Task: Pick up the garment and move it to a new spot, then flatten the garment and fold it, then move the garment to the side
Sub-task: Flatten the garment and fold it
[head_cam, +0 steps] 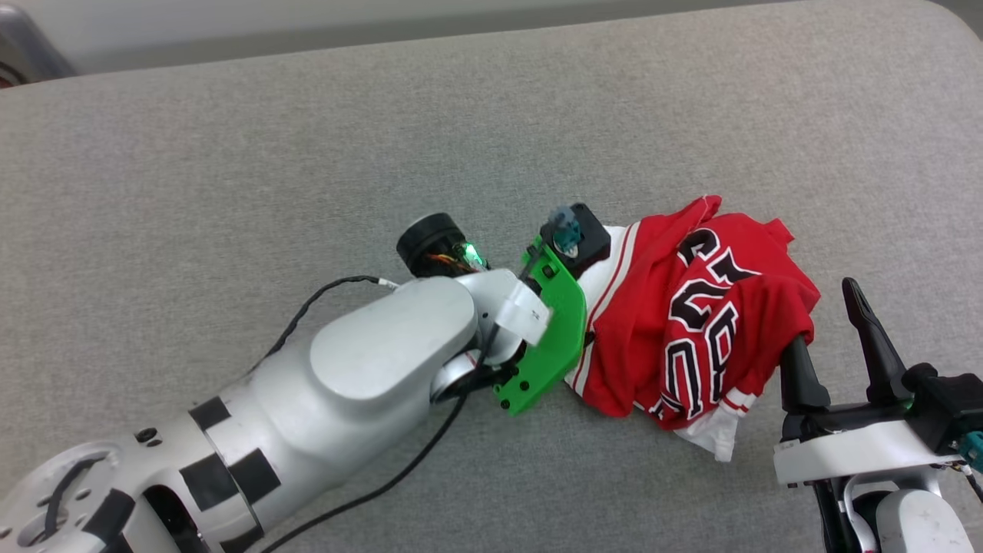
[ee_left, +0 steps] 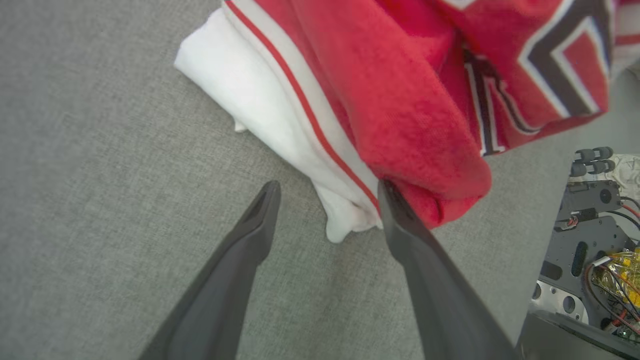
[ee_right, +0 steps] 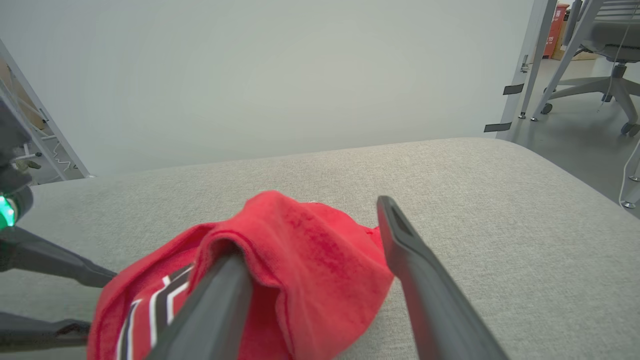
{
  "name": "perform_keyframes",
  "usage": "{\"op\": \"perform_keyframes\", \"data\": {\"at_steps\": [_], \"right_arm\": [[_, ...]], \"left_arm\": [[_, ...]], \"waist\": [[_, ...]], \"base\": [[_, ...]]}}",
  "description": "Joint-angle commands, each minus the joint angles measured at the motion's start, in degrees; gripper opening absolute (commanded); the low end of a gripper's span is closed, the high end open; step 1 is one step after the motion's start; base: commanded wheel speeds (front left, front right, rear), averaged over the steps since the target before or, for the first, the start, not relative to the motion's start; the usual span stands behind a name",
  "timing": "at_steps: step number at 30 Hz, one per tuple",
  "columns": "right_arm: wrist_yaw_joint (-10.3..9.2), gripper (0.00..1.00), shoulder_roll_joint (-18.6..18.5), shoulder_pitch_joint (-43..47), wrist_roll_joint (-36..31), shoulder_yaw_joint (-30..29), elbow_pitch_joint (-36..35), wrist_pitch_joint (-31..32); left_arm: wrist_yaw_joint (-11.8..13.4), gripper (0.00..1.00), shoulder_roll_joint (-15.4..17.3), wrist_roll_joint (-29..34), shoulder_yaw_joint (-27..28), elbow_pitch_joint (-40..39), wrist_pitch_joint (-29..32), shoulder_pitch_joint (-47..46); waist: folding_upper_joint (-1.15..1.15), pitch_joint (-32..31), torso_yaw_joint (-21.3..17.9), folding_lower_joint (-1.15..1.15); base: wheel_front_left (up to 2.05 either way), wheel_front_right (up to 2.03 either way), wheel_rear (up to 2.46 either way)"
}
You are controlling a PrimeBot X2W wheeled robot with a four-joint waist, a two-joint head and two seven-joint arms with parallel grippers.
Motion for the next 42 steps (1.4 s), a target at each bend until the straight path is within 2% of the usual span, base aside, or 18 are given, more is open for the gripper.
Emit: {"op": "perform_keyframes", "data": {"at_steps": [1,9,12,13,14,15,20,23,28,35,42], "right_arm": [[-0.05,1.0,-0.07,-1.25,0.44,0.07,-0.01,-0.27],[-0.05,1.0,-0.07,-2.2,0.7,0.07,-0.03,-0.27],[-0.05,1.0,-0.07,-2.34,0.73,0.1,-0.01,-0.27],[-0.05,1.0,-0.07,-2.39,0.73,0.1,0.0,-0.27],[-0.05,1.0,-0.07,-2.42,0.72,0.05,0.02,-0.27],[-0.05,1.0,-0.07,-2.44,0.68,-0.01,0.07,-0.27],[-0.05,1.0,-0.07,-2.23,0.42,-0.18,0.31,-0.27],[-0.05,1.0,-0.07,-1.74,0.26,-0.36,0.48,-0.27],[-0.05,1.0,-0.07,-0.51,-0.08,-0.55,0.55,-0.27],[-0.05,1.0,-0.07,1.0,-0.37,-0.66,0.64,-0.27],[-0.05,1.0,-0.07,1.95,-0.64,-0.55,0.67,-0.27]], "left_arm": [[-0.15,1.0,-0.53,1.42,-0.07,0.51,0.05,1.83],[-0.15,1.0,-1.27,10.69,-0.08,2.73,5.46,7.9],[-0.15,1.0,-1.52,12.18,-0.08,3.38,6.1,9.27],[-0.15,0.42,-1.59,12.81,-0.08,3.29,5.84,9.36],[-0.15,0.05,-1.64,13.05,-0.08,3.43,5.06,9.27],[-0.15,0.0,-1.8,13.4,-0.08,3.6,4.53,9.19],[-0.15,0.0,-2.64,12.95,-0.09,4.24,0.24,7.42],[-0.15,0.0,-3.28,11.88,-0.09,5.15,-4.54,5.43],[-0.15,0.0,-2.61,5.93,1.46,8.25,-14.71,0.41],[-0.15,0.0,2.6,1.36,5.8,13.67,-23.97,-4.82],[-0.15,0.0,9.36,-2.37,9.83,20.72,-30.23,-3.12]], "waist": [[0.0,1.35,-0.93,0.0],[0.0,3.2,-1.29,0.0],[0.0,3.45,-1.15,0.0],[0.0,3.51,-1.07,0.0],[0.0,3.5,-0.97,0.0],[0.0,3.43,-0.82,0.0],[0.0,2.64,-0.01,0.0],[0.0,1.61,0.75,0.0],[0.0,-0.25,2.05,0.0],[0.0,-2.36,3.67,0.0],[0.0,-3.64,4.7,0.0]], "base": [[0.0,0.0,0.0],[0.0,0.0,0.0],[0.0,0.0,0.0],[0.0,0.0,0.0],[0.0,0.0,0.0],[0.0,0.0,0.0],[0.0,0.0,0.0],[0.0,0.0,0.0],[0.0,0.0,0.0],[0.0,0.0,0.0],[0.0,0.0,0.0]]}}
